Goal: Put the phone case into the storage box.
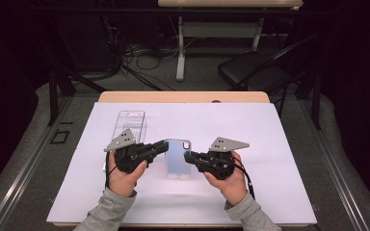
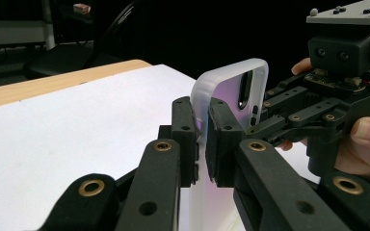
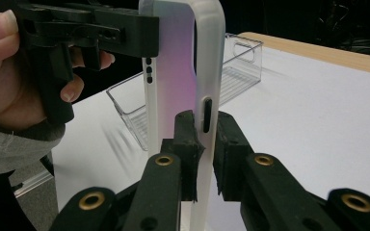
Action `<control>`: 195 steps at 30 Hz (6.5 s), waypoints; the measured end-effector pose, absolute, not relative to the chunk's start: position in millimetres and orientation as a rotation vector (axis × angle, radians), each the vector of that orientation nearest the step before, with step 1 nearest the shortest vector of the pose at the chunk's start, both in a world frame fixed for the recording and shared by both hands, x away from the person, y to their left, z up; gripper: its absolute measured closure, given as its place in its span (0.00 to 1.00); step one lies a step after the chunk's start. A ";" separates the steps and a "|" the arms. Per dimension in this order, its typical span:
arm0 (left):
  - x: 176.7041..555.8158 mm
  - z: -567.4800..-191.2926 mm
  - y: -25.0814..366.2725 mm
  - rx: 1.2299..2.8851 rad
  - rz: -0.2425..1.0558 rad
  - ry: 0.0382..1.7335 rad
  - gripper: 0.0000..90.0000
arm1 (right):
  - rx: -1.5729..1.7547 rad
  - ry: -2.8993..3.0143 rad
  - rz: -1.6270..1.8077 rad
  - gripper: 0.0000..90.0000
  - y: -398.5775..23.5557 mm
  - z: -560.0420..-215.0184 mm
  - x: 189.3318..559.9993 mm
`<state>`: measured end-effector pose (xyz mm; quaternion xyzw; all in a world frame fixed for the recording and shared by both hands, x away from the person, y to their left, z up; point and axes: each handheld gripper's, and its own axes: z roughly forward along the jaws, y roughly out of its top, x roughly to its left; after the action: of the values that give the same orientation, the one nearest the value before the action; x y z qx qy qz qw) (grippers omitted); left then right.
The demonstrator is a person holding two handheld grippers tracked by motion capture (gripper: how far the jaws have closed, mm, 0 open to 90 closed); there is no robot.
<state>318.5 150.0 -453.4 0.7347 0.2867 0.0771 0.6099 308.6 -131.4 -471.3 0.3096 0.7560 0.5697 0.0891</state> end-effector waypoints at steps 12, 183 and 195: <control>319.5 -454.8 150.8 1.692 0.185 0.668 0.93 | 0.929 2.237 1.705 0.88 -132.6 -470.8 309.5; 487.3 -430.7 293.5 1.548 0.572 0.916 0.93 | 1.119 1.984 1.443 0.00 -181.9 -485.9 332.1; 496.6 -443.3 292.1 1.569 0.559 0.912 0.93 | 1.132 1.980 1.443 0.00 -184.1 -485.6 330.4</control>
<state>496.6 292.1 -443.3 0.6717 0.3903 0.2395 0.5823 330.4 -184.1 -485.6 0.4092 0.7157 0.5217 0.2194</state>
